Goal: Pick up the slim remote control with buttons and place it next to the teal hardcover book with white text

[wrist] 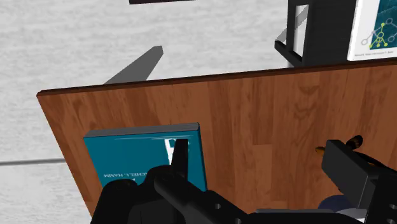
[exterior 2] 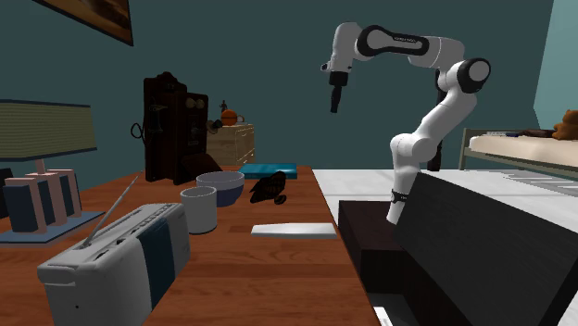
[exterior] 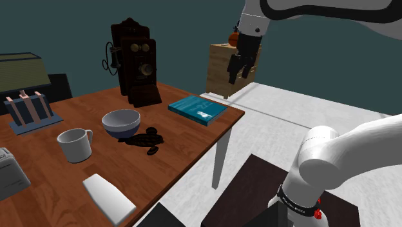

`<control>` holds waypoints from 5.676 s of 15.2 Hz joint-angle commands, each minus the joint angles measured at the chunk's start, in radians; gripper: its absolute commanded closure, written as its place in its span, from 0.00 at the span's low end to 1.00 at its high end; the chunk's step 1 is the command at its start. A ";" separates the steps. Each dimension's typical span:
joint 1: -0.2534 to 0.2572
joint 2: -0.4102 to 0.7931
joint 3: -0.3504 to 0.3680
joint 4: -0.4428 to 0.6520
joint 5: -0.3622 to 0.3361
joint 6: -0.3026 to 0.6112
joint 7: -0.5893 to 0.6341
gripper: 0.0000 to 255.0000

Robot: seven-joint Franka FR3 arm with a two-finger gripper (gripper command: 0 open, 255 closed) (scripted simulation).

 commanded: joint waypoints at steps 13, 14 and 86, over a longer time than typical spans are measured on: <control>0.075 0.199 0.195 -0.043 0.111 0.201 0.204 0.00; 0.081 0.222 0.211 -0.040 0.117 0.218 0.221 0.00; 0.335 1.205 0.509 0.671 -0.128 0.354 0.765 1.00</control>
